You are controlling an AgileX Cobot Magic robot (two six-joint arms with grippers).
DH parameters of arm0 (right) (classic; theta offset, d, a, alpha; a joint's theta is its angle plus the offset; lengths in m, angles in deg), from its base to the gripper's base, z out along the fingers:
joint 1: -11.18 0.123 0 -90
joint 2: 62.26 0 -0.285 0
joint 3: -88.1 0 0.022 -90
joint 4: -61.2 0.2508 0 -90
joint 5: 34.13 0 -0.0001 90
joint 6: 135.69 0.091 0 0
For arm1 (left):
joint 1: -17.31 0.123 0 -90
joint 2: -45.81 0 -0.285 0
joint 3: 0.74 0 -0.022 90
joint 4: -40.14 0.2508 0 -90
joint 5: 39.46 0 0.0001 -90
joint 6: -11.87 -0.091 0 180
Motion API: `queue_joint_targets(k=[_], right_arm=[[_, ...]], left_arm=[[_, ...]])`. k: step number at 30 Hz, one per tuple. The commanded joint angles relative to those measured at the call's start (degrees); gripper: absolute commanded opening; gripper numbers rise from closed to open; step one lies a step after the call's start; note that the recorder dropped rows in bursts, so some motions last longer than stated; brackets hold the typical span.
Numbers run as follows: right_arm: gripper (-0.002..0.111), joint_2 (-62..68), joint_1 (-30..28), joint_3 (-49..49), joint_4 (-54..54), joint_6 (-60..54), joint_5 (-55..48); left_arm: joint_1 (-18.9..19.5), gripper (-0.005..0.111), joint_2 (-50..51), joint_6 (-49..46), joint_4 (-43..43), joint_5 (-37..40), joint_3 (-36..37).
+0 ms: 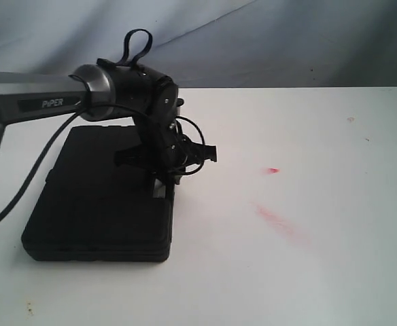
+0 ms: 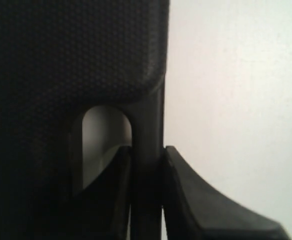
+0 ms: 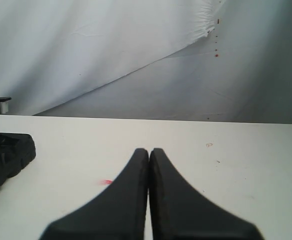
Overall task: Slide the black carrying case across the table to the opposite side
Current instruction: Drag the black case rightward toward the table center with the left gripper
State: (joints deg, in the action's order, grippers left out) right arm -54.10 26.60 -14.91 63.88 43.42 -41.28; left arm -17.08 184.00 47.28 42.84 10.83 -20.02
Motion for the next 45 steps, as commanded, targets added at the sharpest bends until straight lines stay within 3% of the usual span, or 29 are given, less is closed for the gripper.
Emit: queue_joint_targets(k=[1,14,20,34,37,45], right_arm=[[0.0,-0.38,-0.24,0.23,-0.25,0.11,0.07],[0.0,-0.38,-0.24,0.23,-0.25,0.11,0.07],[0.0,-0.38,-0.24,0.23,-0.25,0.11,0.07],[0.0,-0.38,-0.24,0.23,-0.25,0.11,0.07],[0.0,-0.38,-0.24,0.23,-0.25,0.11,0.07],[0.0,-0.38,-0.24,0.23,-0.25,0.11,0.07]], left_arm=[[-2.47,0.0,3.77,0.56,-2.7,1.3,-6.05],[-5.15,0.0,10.48,3.5,-8.44,4.28,-17.99],[-5.15,0.0,11.15,4.11,-16.21,-0.77,-18.44],[-5.15,0.002,11.15,1.45,-13.12,-0.49,-18.44],[-5.15,0.009,11.15,1.44,-12.45,-0.6,-18.44],[-5.15,0.049,11.03,1.44,-12.45,-1.0,-18.44]])
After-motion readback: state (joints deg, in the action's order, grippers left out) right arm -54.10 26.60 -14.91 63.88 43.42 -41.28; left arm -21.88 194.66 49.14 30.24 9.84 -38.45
